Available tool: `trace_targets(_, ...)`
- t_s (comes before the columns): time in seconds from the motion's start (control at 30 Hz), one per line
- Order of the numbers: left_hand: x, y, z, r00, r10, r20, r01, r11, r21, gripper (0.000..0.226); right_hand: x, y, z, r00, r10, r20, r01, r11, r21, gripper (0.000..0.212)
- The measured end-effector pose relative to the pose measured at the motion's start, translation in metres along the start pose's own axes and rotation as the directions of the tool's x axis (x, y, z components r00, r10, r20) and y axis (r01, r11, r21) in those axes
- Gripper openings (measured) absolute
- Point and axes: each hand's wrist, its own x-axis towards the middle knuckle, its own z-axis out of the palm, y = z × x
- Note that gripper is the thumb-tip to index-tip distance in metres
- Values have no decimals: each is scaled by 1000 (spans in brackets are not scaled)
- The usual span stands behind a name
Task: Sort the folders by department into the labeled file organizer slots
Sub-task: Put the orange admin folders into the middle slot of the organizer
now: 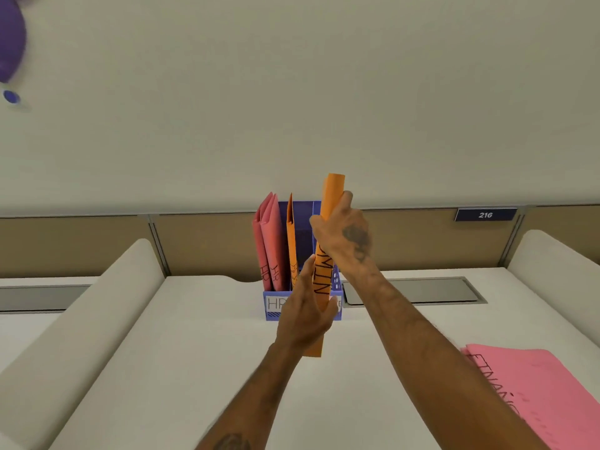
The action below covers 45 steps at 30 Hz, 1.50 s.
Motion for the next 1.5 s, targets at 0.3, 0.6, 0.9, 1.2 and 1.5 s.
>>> trace_targets(0.3,101,-61,-75,945,321,53,-320,885,340,56,69,-26,45,903,-250,-348,232,968,-93,60)
trace_targets(0.6,194,-102,-64,967,-21,256,-156,745,649,89,129,-11,84,889,-273,-369,255,962,-97,59)
trace_targets(0.9,196,-128,-49,978,42,204,-179,672,719,101,153,24,131,867,-275,-416,259,961,-96,58)
trace_targets(1.2,193,-133,-51,983,89,160,-178,674,717,93,154,47,169,840,-309,-447,284,951,-124,56)
trace_targets(1.5,193,-137,-51,983,108,150,-183,674,715,97,156,65,194,902,-228,-366,190,972,-136,67)
